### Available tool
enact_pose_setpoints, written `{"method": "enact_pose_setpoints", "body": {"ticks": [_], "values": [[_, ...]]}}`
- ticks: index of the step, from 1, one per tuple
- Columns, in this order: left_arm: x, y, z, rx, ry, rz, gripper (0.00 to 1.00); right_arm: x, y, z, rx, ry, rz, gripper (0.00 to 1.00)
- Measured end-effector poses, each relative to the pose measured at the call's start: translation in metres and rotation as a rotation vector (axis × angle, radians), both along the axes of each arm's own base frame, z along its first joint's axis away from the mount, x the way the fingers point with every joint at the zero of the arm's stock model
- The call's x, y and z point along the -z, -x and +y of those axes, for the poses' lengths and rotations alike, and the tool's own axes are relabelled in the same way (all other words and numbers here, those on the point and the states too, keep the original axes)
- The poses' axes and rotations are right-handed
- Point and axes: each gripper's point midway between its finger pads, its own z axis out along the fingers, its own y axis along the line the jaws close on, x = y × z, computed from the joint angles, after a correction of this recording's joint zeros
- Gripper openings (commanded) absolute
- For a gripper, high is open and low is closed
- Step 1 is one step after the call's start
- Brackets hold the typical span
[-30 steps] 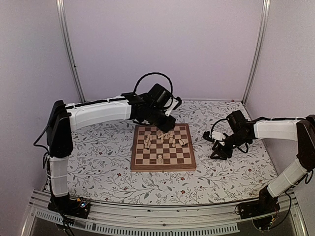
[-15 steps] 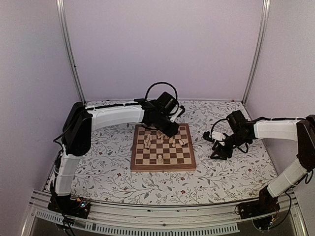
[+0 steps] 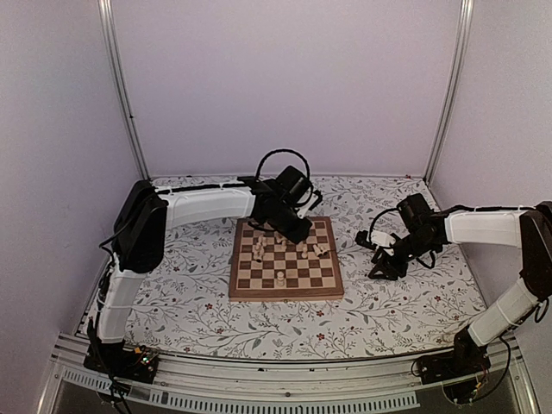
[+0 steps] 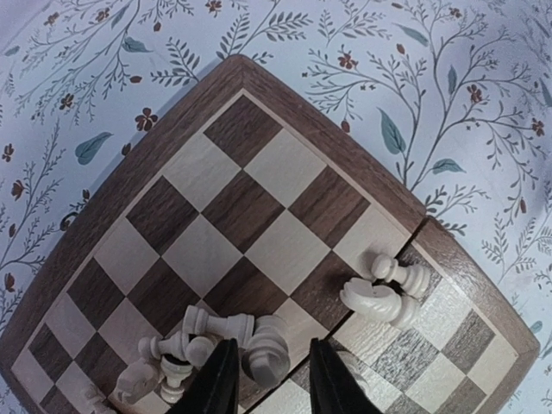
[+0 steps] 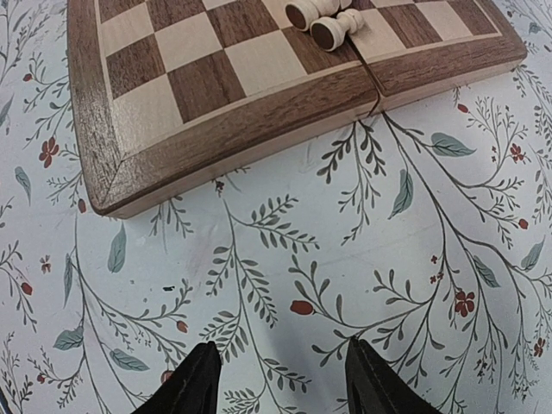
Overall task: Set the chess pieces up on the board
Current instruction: Pick up the chess piece from the chessboard.
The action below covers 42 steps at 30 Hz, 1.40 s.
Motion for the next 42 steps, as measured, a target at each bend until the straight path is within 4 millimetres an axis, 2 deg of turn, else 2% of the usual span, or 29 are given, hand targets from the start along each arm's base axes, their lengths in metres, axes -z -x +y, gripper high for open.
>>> {"method": "enact_pose_setpoints", "body": {"ticks": [7, 10, 15, 18, 20, 23, 26, 29, 32, 36, 42], "values": [[0.003, 0.002, 0.000, -0.001, -0.002, 0.014, 0.15, 0.000, 0.000, 0.000, 0.000, 0.001, 0.000, 0.51], [0.000, 0.002, -0.002, 0.004, 0.011, 0.018, 0.13, 0.000, 0.000, 0.000, 0.000, 0.001, 0.000, 0.51], [-0.018, 0.005, -0.009, 0.024, 0.035, -0.008, 0.12, 0.001, -0.001, -0.002, 0.005, 0.010, -0.003, 0.50], [-0.051, 0.010, -0.009, 0.028, 0.070, -0.057, 0.12, 0.002, -0.003, -0.005, 0.016, 0.033, -0.013, 0.50], [-0.079, 0.021, -0.007, 0.036, 0.104, -0.091, 0.12, 0.003, -0.005, -0.007, 0.022, 0.045, -0.019, 0.50], [-0.125, 0.051, -0.003, 0.071, 0.171, -0.145, 0.12, 0.003, -0.005, -0.008, 0.023, 0.047, -0.021, 0.50], [-0.147, 0.083, -0.006, 0.124, 0.213, -0.172, 0.12, 0.003, -0.005, -0.008, 0.024, 0.047, -0.021, 0.49], [-0.142, 0.109, -0.012, 0.168, 0.200, -0.166, 0.12, 0.004, -0.005, -0.008, 0.024, 0.050, -0.019, 0.49], [-0.113, 0.127, -0.012, 0.197, 0.142, -0.131, 0.12, 0.006, -0.005, -0.009, 0.026, 0.057, -0.015, 0.49], [-0.084, 0.129, -0.002, 0.191, 0.078, -0.104, 0.12, 0.007, -0.005, -0.008, 0.025, 0.054, -0.011, 0.49], [-0.062, 0.126, -0.001, 0.187, 0.058, -0.086, 0.11, 0.006, -0.002, -0.005, 0.013, 0.031, 0.002, 0.49]]}}
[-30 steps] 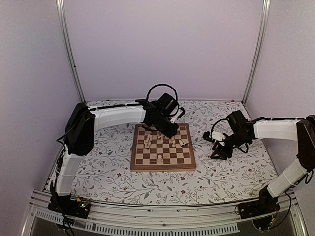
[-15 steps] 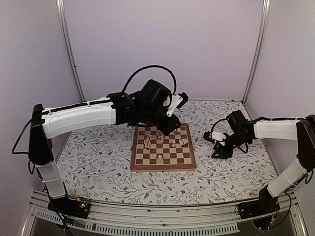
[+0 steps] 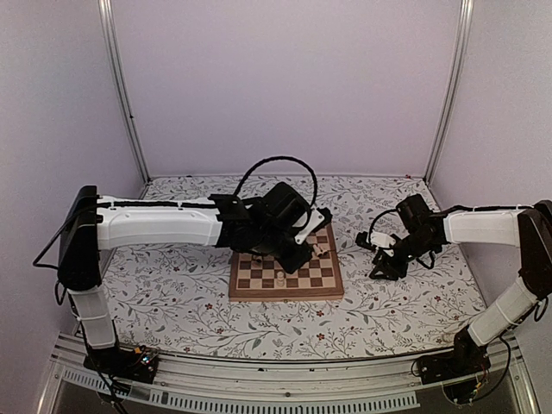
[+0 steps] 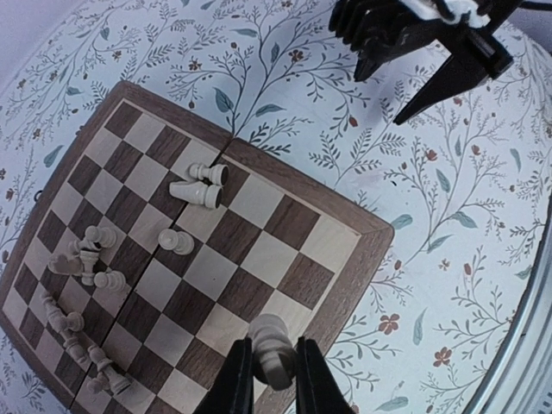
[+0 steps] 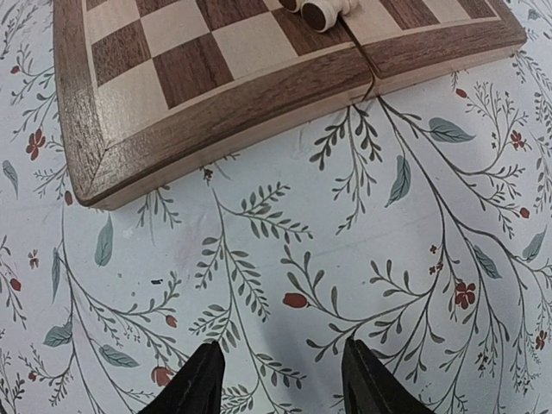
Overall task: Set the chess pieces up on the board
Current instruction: Pick up the chess piece from the chessboard.
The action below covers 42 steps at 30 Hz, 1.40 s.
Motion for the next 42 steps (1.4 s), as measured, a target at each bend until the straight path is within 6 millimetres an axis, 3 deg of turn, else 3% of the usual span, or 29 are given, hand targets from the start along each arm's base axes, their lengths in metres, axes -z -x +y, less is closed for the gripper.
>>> {"method": "enact_pose_setpoints", "body": {"ticks": [7, 9, 12, 17, 20, 28, 39, 42], "values": [[0.024, 0.000, -0.006, 0.009, -0.016, 0.032, 0.11, -0.003, 0.003, 0.005, -0.012, -0.031, 0.017, 0.47], [0.024, 0.001, -0.007, 0.011, -0.011, 0.039, 0.11, -0.013, 0.006, 0.011, -0.027, -0.073, 0.028, 0.47], [0.022, 0.000, -0.008, 0.008, 0.003, 0.046, 0.11, -0.047, 0.010, 0.024, -0.062, -0.166, 0.003, 0.47], [0.012, -0.014, -0.006, -0.018, 0.058, 0.074, 0.12, -0.128, 0.009, 0.047, -0.145, -0.345, -0.116, 0.51], [-0.005, -0.023, -0.005, -0.033, 0.122, 0.081, 0.12, -0.152, 0.013, 0.058, -0.182, -0.417, -0.132, 0.52], [-0.063, -0.022, -0.017, -0.011, 0.312, 0.074, 0.13, -0.171, 0.024, 0.104, -0.271, -0.495, -0.075, 0.53], [-0.096, -0.007, -0.026, 0.037, 0.435, 0.124, 0.14, -0.176, 0.021, 0.128, -0.308, -0.506, -0.054, 0.50], [-0.102, -0.003, -0.026, 0.048, 0.457, 0.136, 0.14, -0.170, 0.024, 0.134, -0.322, -0.501, -0.036, 0.45]]}}
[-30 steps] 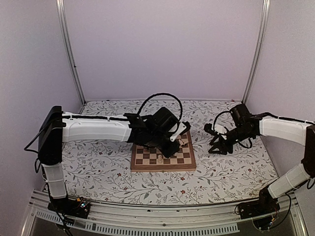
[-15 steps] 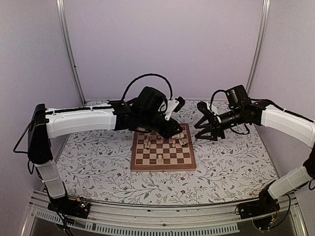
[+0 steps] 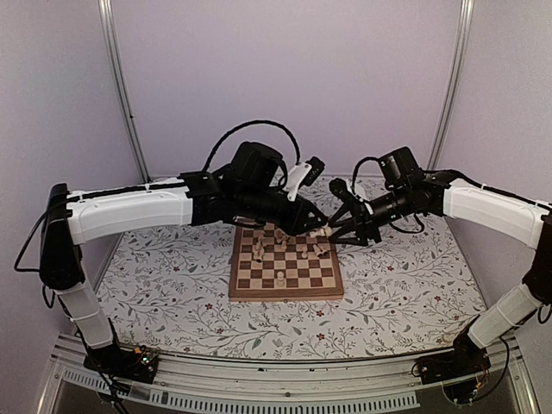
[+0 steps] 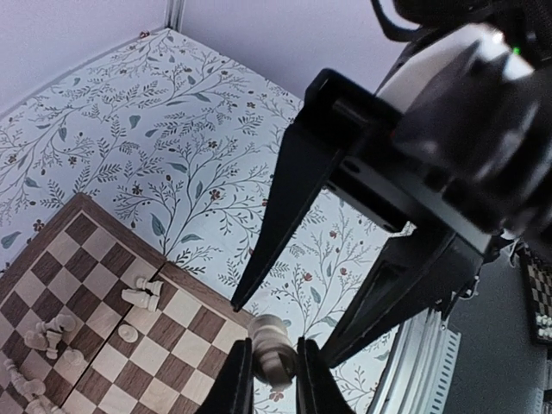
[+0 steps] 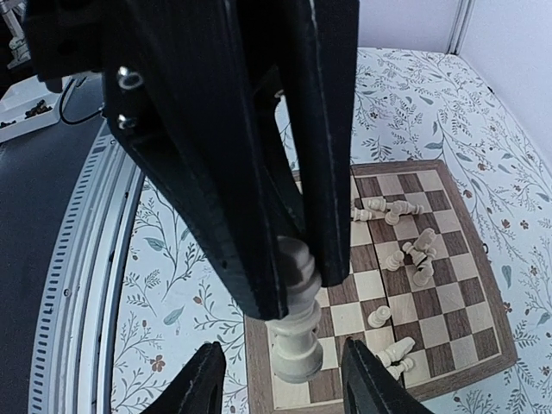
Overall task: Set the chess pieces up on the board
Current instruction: Pick up the chess piece from the chessboard.
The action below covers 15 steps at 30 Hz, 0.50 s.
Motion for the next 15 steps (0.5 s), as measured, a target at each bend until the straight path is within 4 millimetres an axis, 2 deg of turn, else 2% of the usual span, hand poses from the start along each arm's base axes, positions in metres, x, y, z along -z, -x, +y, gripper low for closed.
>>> {"method": "enact_pose_setpoints", "body": {"ticks": [6, 12, 15], "values": [[-0.0091, 0.0048, -0.0017, 0.021, 0.031, 0.006, 0.14, 0.0085, 0.0018, 0.0047, -0.012, 0.012, 0.023, 0.31], [-0.0092, 0.0061, -0.0018, 0.025, 0.034, 0.012, 0.14, 0.0070, 0.0041, 0.0057, -0.022, 0.001, 0.033, 0.29], [-0.0097, 0.0067, -0.0022, 0.029, 0.037, 0.014, 0.15, 0.0062, 0.0051, 0.0061, -0.028, -0.004, 0.035, 0.20]]}}
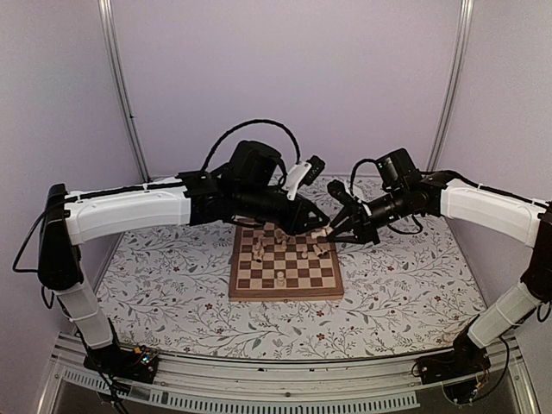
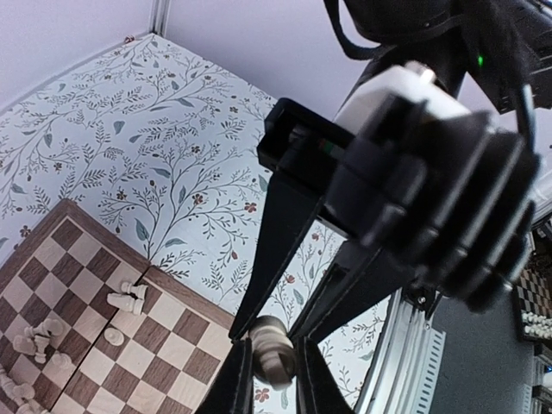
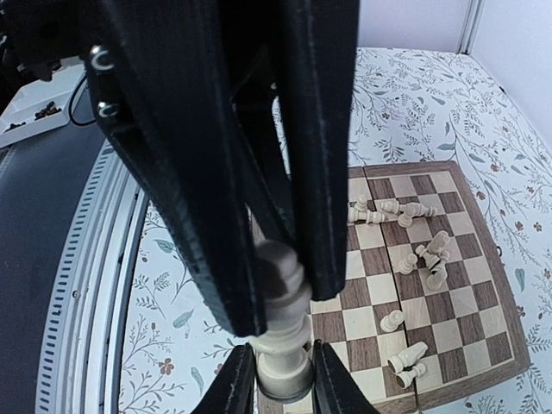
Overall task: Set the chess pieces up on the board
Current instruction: Pick up the chess piece from the chessboard.
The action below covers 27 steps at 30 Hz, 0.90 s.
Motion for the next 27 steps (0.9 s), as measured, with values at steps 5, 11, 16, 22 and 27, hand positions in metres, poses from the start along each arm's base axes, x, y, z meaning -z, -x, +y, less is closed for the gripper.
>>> {"method": "enact_pose_setpoints", "body": {"ticks": [5, 11, 16, 22, 27], "values": [[0.000, 0.003, -0.001, 0.011, 0.001, 0.004, 0.42, 0.000, 0.000, 0.000, -0.001, -0.001, 0.002, 0.10], [0.001, -0.001, 0.003, -0.011, 0.006, -0.028, 0.63, -0.003, 0.001, 0.000, 0.003, -0.007, 0.010, 0.08], [0.011, 0.009, 0.028, -0.040, 0.066, -0.041, 0.63, -0.011, 0.006, 0.000, -0.009, -0.031, 0.008, 0.07], [0.015, 0.017, 0.033, -0.031, 0.215, -0.001, 0.57, -0.021, 0.011, 0.000, -0.022, -0.060, 0.015, 0.07], [0.003, 0.014, 0.028, -0.003, 0.319, 0.036, 0.50, -0.023, 0.012, -0.001, -0.026, -0.071, 0.028, 0.08]]}}
